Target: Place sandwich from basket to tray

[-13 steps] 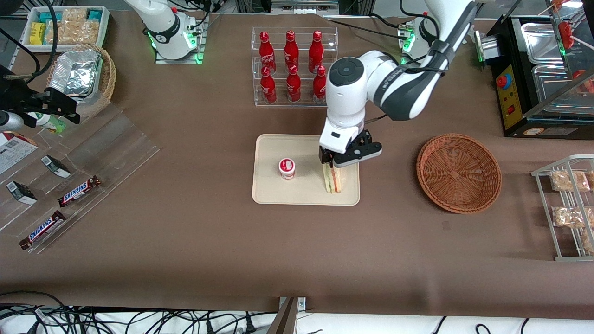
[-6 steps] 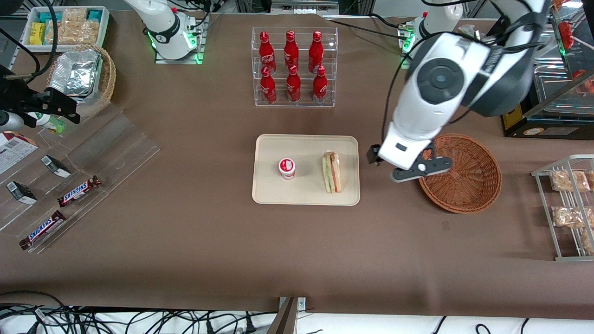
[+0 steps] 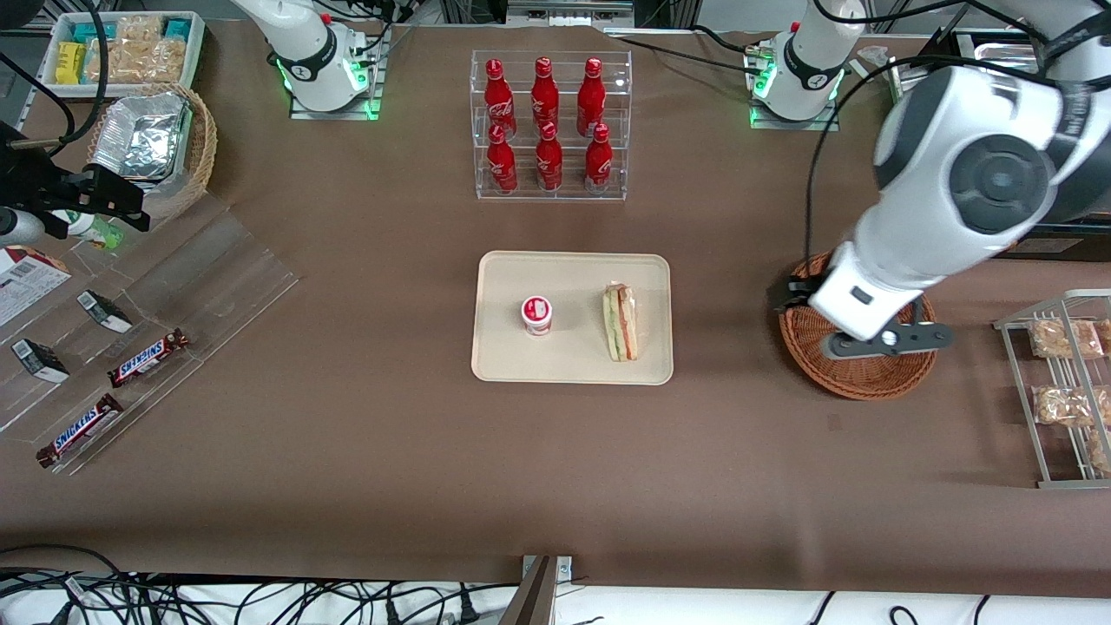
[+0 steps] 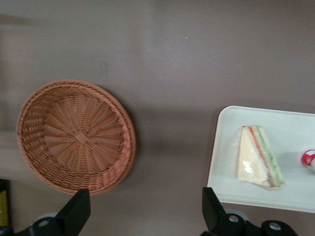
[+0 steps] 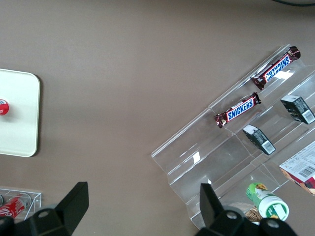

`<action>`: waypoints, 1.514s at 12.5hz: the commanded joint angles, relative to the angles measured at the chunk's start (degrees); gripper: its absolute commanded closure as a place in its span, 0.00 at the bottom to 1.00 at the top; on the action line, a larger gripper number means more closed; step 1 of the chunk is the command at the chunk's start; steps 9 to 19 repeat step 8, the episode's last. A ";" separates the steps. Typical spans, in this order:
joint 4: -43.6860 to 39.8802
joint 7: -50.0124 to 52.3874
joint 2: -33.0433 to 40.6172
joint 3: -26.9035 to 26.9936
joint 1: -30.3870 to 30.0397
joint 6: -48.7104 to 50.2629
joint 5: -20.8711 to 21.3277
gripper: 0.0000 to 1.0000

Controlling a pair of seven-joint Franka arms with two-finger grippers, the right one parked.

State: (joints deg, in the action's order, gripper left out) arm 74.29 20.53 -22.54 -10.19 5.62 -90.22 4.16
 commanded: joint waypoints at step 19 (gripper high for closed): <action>-0.46 -15.34 1.62 6.32 -2.11 3.30 -3.19 0.00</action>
